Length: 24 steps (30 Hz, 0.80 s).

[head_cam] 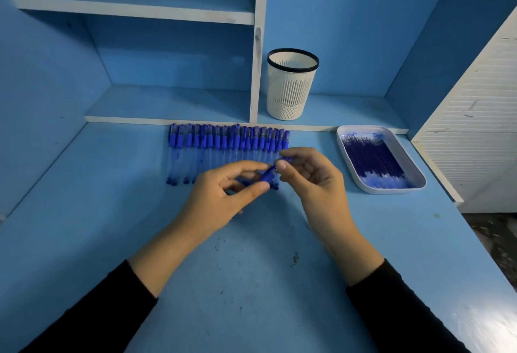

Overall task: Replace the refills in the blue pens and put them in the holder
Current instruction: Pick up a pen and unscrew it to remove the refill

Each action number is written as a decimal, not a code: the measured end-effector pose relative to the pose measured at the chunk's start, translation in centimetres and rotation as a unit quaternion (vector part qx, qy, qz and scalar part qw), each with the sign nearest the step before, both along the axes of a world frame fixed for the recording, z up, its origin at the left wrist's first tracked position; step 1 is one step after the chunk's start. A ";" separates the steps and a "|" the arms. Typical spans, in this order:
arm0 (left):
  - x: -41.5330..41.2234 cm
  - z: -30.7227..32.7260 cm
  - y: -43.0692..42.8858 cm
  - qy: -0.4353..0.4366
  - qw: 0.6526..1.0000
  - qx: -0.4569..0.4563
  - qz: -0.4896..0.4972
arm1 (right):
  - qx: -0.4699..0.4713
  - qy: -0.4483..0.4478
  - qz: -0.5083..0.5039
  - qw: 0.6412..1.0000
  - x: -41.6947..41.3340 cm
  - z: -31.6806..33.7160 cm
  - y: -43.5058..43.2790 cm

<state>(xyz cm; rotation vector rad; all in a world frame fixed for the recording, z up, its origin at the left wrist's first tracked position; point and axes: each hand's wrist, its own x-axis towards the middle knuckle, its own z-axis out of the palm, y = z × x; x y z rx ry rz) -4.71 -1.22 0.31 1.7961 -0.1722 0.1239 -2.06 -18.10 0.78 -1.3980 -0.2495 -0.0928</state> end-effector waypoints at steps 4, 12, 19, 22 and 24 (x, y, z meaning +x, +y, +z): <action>-0.2 -1.0 0.9 0.007 1.000 0.016 -0.014 | -0.006 0.005 0.001 1.000 -0.1 -0.9 0.3; 0.5 -1.6 0.6 -0.021 0.999 -0.012 -0.031 | 0.031 0.007 -0.001 1.000 -0.4 -1.2 0.8; 0.6 -1.7 0.8 -0.017 0.999 -0.006 -0.046 | 0.036 -0.007 -0.026 0.999 -0.9 -1.7 1.2; 0.4 -1.6 0.9 -0.035 0.994 0.064 -0.077 | 0.032 -0.024 -0.047 0.998 -0.5 -1.5 0.7; 0.2 -1.6 1.0 -0.040 0.994 0.074 -0.074 | 0.027 -0.025 -0.041 0.998 -0.3 -1.2 0.4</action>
